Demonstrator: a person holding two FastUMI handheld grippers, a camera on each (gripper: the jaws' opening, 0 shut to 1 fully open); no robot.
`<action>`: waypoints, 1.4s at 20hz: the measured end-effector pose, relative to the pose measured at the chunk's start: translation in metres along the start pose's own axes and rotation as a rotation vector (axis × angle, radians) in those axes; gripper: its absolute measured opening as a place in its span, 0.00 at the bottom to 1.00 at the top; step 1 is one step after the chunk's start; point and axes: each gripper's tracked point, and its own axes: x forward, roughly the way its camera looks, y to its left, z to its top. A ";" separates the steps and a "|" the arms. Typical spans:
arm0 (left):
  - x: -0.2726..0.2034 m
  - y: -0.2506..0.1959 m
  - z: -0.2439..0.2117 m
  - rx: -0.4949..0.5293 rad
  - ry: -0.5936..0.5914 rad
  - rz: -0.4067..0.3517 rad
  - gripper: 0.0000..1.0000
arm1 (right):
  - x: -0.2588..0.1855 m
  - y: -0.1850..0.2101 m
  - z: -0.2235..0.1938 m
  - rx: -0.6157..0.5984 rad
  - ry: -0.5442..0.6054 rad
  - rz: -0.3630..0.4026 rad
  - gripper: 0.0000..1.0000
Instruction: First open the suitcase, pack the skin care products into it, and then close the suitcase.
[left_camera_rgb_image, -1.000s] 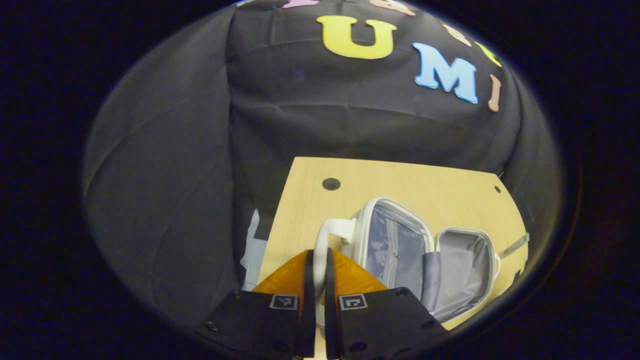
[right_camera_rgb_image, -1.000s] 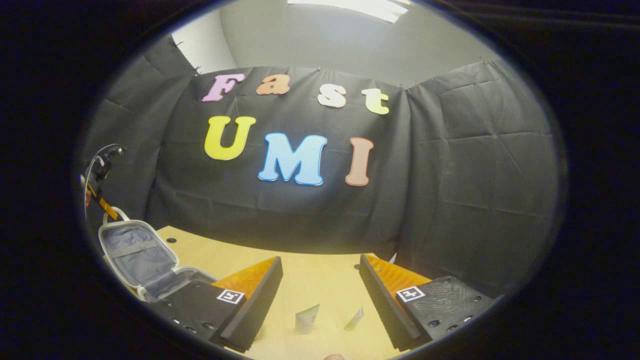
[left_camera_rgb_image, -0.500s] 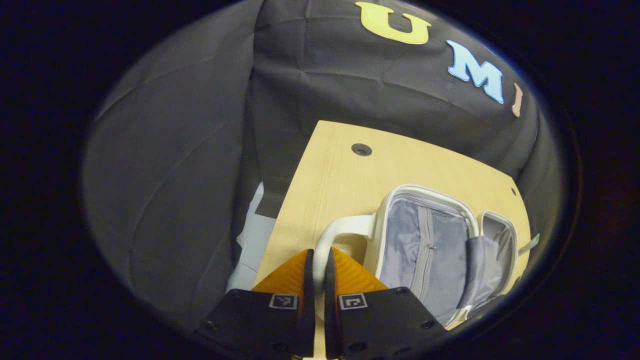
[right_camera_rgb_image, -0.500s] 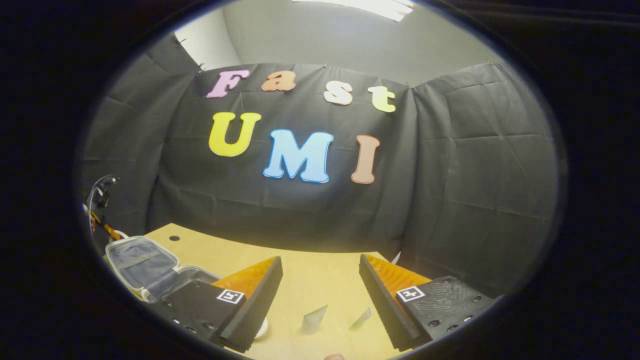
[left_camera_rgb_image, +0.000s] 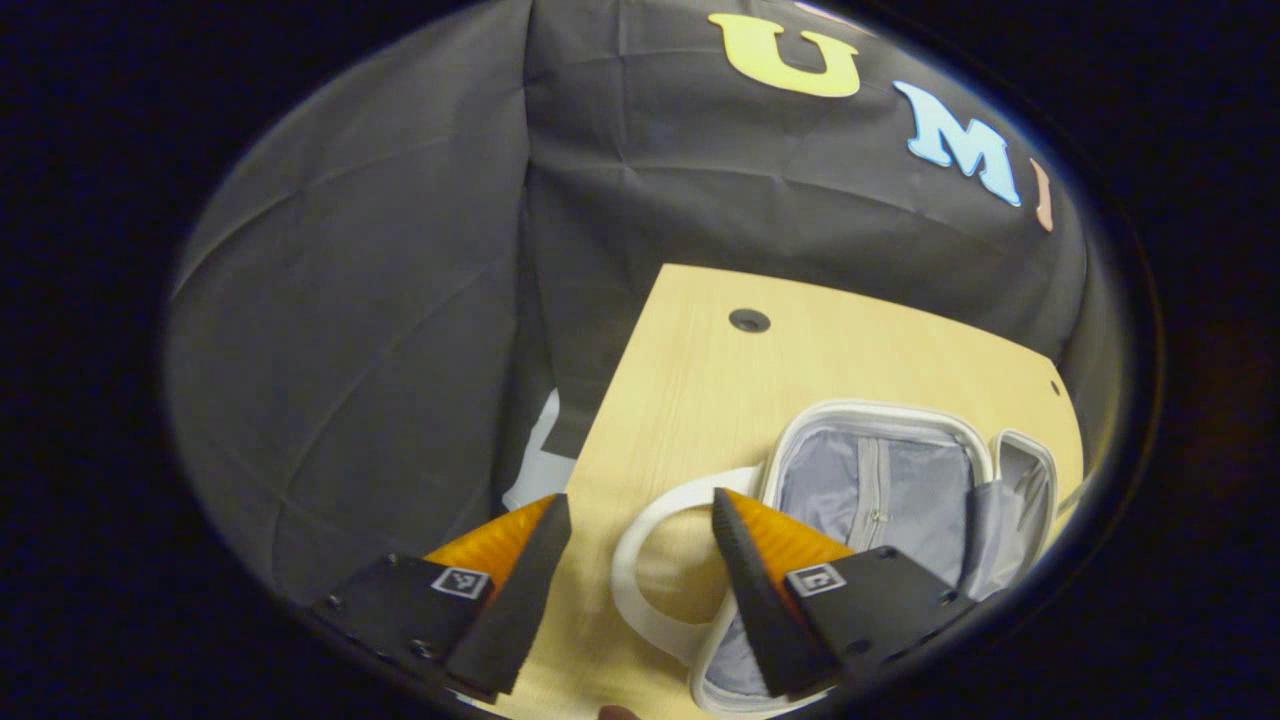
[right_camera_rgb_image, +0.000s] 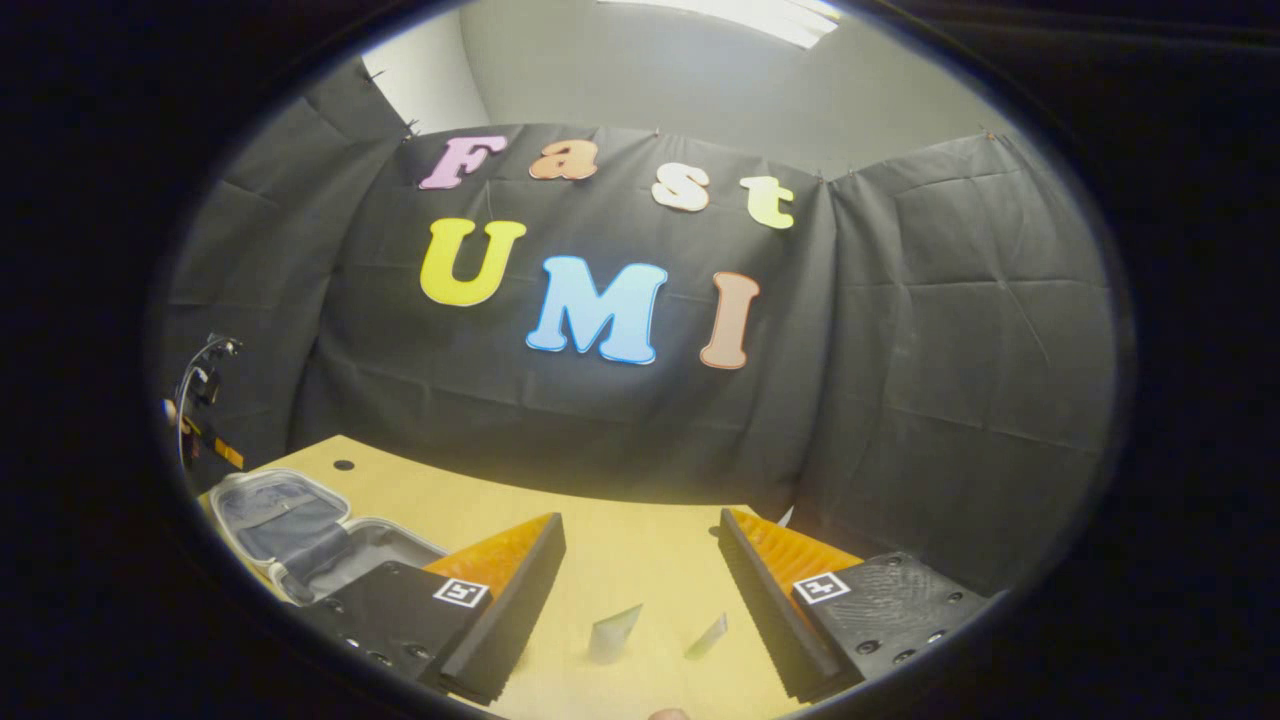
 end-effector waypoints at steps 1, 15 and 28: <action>-0.011 -0.004 0.011 0.008 -0.049 0.016 0.98 | 0.001 -0.003 -0.003 0.002 0.005 0.003 0.94; -0.196 -0.305 0.071 -0.023 -0.577 -0.256 0.96 | 0.034 -0.084 -0.052 0.051 0.042 0.064 0.94; -0.252 -0.654 -0.063 0.109 -0.531 -0.698 0.94 | 0.045 -0.137 -0.092 0.073 0.094 0.120 0.94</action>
